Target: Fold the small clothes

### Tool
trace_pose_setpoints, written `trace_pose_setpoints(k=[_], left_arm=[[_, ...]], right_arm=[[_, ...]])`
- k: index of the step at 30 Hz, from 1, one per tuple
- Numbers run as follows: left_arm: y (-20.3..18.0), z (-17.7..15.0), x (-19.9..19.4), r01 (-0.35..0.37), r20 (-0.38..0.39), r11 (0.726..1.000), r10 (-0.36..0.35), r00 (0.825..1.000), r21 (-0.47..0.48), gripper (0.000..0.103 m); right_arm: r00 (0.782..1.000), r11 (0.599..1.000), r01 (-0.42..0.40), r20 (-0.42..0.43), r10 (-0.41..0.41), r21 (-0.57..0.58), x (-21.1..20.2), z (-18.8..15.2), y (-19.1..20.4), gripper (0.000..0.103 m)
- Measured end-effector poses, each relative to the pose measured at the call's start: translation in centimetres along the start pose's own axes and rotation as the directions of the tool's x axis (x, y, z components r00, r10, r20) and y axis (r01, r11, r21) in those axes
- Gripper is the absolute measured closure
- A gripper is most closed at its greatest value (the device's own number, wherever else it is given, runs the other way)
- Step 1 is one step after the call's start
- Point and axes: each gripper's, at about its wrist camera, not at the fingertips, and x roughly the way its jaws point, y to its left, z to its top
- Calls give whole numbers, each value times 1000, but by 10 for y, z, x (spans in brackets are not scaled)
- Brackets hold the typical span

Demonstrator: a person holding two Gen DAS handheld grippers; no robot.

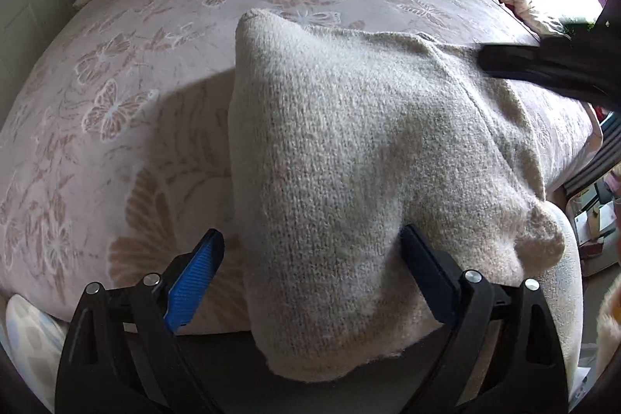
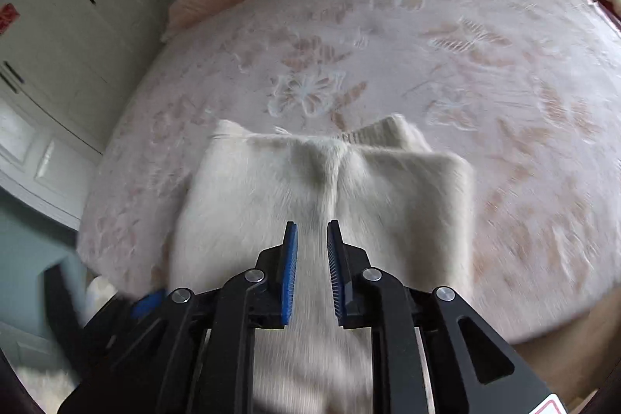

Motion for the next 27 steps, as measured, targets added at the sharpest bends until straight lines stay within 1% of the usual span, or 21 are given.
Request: trace_pose_setpoints(k=[1, 2, 3, 4, 5, 6, 7, 8, 9, 10, 11, 12, 13, 16, 17, 18, 19, 21, 23, 24, 27], left_arm=[[-1, 0, 0, -5, 4, 1000, 5, 1000, 10, 12], [-1, 0, 0, -9, 8, 1000, 9, 1000, 12, 12], [-1, 0, 0, -11, 13, 1000, 11, 1000, 8, 12], [0, 1, 0, -11, 17, 1000, 11, 1000, 2, 12], [0, 2, -1, -9, 11, 1000, 9, 1000, -1, 12], [1, 4, -2, 9, 0, 1000, -9, 1000, -8, 13], [4, 6, -6, 33, 2, 999, -33, 999, -21, 13], [6, 6, -10, 52, 9, 998, -52, 999, -35, 13], [11, 8, -15, 91, 24, 994, -89, 996, -60, 13], [16, 10, -18, 124, 40, 988, -121, 992, -87, 12], [21, 11, -20, 147, 50, 983, -142, 989, -113, 10], [26, 14, -19, 166, 55, 975, -159, 986, -146, 9], [30, 16, -14, 176, 48, 969, -170, 984, -173, 9], [36, 21, 11, 177, -24, 953, -189, 982, -247, 9], [36, 22, 17, 182, -38, 948, -199, 979, -259, 9], [36, 23, 24, 190, -53, 944, -212, 976, -271, 9], [34, 23, 27, 196, -58, 941, -220, 974, -278, 9], [31, 22, 31, 199, -63, 941, -224, 973, -272, 7], [28, 22, 35, 201, -64, 944, -225, 972, -262, 5], [29, 24, 39, 208, -69, 941, -234, 970, -267, 5], [37, 25, 54, 265, -83, 905, -308, 948, -332, 5]], right_arm=[[997, 999, 51, -53, -51, -3, 30, 7, -5, 91], [994, 997, 77, -79, -77, -7, 47, 5, -6, 94], [995, 998, 63, -80, -64, -7, 63, 9, -10, 95], [997, 999, 45, -59, -44, 17, 62, 10, -14, 95], [998, 998, 33, -61, -30, 49, 57, 14, -16, 93], [999, 997, 15, -44, -11, 82, 43, 15, -17, 92], [1000, 995, -5, 11, 4, 104, 21, 11, -18, 81], [998, 994, -3, 58, -3, 110, 2, 5, -20, 67], [995, 993, 3, 97, -14, 117, -16, -1, -25, 58], [991, 991, 17, 132, -34, 133, -38, -16, -33, 45], [987, 988, 31, 149, -54, 150, -51, -30, -41, 39], [986, 985, 43, 150, -68, 166, -56, -39, -49, 37], [987, 981, 62, 132, -87, 184, -57, -50, -58, 33], [995, 972, 94, 21, -101, 213, -26, -71, -85, 33], [996, 969, 90, 0, -93, 231, -19, -75, -89, 33], [998, 965, 63, -15, -62, 254, -11, -77, -93, 33], [1000, 957, 10, -21, -4, 289, -2, -79, -97, 30], [998, 938, -48, -28, 62, 344, 15, -79, -104, 24], [998, 940, -58, -11, 65, 337, 23, -79, -102, 17], [997, 940, -61, -13, 70, 337, 26, -78, -101, 16], [994, 931, -101, 0, 108, 350, 32, -76, -106, 10]])
